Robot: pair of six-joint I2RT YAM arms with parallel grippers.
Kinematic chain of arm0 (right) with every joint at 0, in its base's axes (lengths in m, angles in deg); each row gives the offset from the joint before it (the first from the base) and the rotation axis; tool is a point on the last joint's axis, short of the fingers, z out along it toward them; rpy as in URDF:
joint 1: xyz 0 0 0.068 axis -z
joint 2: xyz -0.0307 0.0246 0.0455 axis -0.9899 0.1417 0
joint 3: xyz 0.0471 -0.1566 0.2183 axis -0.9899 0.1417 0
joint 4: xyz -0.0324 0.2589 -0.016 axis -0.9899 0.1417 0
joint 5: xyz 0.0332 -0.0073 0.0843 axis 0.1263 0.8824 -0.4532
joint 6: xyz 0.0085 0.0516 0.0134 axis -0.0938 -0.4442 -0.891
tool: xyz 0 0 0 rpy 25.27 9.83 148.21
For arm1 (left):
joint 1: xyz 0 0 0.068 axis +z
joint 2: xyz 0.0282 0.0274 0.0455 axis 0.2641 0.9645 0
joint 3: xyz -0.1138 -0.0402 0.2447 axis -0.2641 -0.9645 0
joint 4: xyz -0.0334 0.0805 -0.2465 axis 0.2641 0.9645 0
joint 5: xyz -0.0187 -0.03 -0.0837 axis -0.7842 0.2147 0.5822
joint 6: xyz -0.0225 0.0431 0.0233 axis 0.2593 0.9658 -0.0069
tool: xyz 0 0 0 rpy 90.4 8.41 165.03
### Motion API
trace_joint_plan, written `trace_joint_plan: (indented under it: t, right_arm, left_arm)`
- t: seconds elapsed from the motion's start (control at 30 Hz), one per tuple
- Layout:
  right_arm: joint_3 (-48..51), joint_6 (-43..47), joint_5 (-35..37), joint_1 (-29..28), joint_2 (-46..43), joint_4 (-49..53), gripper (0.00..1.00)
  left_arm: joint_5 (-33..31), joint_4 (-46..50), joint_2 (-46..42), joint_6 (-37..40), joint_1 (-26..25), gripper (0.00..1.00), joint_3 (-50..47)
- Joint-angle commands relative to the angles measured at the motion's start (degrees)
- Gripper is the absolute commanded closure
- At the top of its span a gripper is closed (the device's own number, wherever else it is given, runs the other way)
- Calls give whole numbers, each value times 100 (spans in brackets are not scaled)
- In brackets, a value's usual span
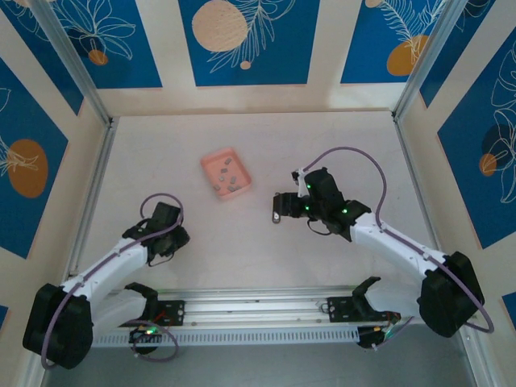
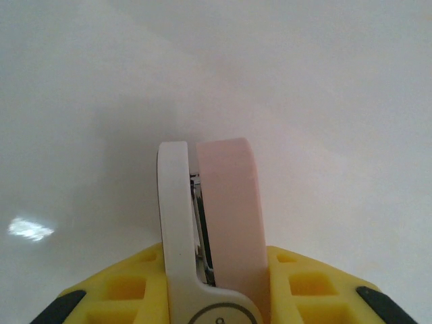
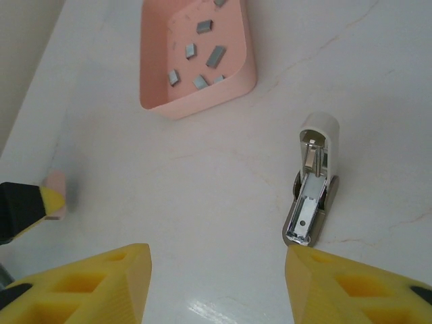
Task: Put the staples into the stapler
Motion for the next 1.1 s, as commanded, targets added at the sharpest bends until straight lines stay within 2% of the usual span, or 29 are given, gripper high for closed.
trace_joint_plan:
  t: [0.0, 0.1, 0.17, 0.3, 0.47, 0.67, 0.83, 1.07]
  right_arm:
    - [232, 115, -270, 40, -365, -370, 44]
    - [404, 150, -442, 33, -597, -526, 44]
    - [482, 151, -543, 32, -747, -614, 44]
    - [706, 159, -664, -29, -1080, -842, 43]
    - [1011, 139, -1031, -48, -1397, -1261, 42]
    - [1094, 24, -1277, -180, -1456, -1379, 42]
    - [1244, -46, -1669, -443, -1339, -1892, 41]
    - [1119, -143, -1722, -886, -953, -2149, 39]
  left_arm:
    - [293, -647, -103, 415, -250, 77, 181]
    - [657, -1566, -145, 598, -398, 79, -58]
    - [1144, -2500, -141, 719, -430, 87, -311]
    - [1812, -3859, -48, 1053, -601, 87, -590]
    - [2441, -4492, 140, 1817, -875, 84, -521]
    - [2434, -4902, 42, 2941, -1395, 83, -509]
    - [2695, -5382, -130, 4012, -1741, 82, -723]
    - [2794, -5560, -73, 4513, -1852, 82, -803]
